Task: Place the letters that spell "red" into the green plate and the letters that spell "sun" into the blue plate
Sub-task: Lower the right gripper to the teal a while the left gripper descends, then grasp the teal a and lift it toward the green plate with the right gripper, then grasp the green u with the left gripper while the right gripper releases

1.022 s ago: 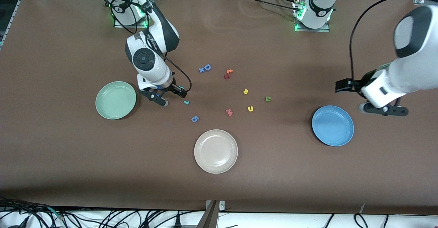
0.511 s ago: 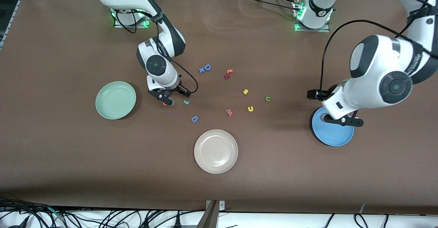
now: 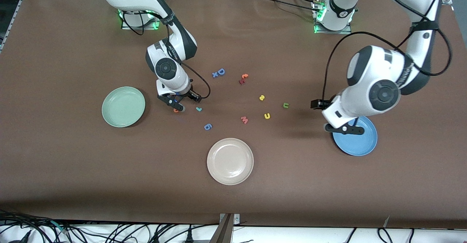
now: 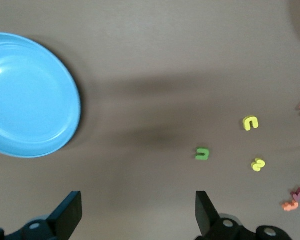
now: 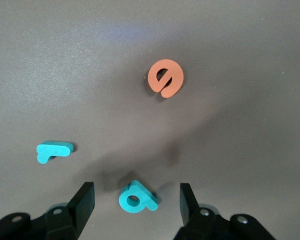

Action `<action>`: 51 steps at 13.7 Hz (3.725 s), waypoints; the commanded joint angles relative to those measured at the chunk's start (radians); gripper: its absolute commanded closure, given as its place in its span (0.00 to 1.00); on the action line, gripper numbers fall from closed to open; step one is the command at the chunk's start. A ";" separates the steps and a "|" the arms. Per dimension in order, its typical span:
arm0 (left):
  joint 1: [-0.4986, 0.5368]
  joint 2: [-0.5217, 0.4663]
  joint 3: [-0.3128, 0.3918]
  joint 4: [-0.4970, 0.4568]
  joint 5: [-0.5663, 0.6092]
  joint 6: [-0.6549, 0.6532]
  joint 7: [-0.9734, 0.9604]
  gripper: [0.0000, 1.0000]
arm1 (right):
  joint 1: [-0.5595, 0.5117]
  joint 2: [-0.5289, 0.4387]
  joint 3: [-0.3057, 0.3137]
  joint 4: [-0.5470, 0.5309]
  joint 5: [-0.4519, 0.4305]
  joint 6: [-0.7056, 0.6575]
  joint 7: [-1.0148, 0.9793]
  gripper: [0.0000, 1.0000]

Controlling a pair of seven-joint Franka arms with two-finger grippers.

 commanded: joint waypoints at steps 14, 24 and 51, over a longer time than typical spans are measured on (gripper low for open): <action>-0.064 -0.024 -0.095 -0.479 -0.004 0.691 -0.137 0.00 | 0.000 0.029 0.020 -0.010 0.073 0.056 0.037 0.35; -0.113 0.055 -0.092 -0.476 0.034 0.765 -0.149 0.00 | 0.000 0.039 0.020 -0.007 0.072 0.051 0.040 0.96; -0.113 0.060 -0.093 -0.535 0.160 0.837 -0.198 0.47 | -0.074 -0.011 -0.409 0.055 0.130 -0.346 -0.709 1.00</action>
